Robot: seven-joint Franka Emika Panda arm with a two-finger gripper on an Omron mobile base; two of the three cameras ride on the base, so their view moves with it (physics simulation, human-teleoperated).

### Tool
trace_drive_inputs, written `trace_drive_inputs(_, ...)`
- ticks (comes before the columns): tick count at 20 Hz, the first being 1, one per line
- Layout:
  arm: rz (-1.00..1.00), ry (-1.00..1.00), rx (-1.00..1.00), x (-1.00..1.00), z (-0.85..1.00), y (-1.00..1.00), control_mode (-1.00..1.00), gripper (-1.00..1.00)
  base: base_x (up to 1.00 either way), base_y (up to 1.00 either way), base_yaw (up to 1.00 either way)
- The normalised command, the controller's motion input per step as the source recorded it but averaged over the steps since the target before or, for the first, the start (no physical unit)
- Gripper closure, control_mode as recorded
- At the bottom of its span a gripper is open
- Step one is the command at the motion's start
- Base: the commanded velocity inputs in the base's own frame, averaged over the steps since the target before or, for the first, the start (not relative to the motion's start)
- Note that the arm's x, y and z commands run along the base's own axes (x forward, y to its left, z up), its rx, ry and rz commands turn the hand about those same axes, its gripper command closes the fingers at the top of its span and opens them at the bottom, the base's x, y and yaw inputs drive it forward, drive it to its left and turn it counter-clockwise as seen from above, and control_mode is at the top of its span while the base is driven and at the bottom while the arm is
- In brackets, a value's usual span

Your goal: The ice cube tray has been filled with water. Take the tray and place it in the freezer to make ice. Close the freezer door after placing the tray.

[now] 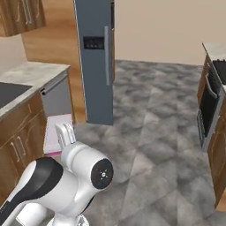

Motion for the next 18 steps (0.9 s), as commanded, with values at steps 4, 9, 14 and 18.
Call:
trace_drive_inputs(4,0.00,0.00,0.00,0.00,0.00,0.00,1.00,1.00,0.14,0.00,-0.42)
trace_drive_inputs(9,0.00,0.00,0.00,0.00,0.00,0.00,1.00,1.00,0.44,0.05,-0.39)
trace_drive_inputs(14,0.00,0.00,0.00,0.00,0.00,0.00,1.00,1.00,0.92,0.13,-0.35)
trace_drive_inputs(18,0.00,0.00,0.00,0.00,0.00,0.00,1.00,1.00,1.00,0.16,-0.28)
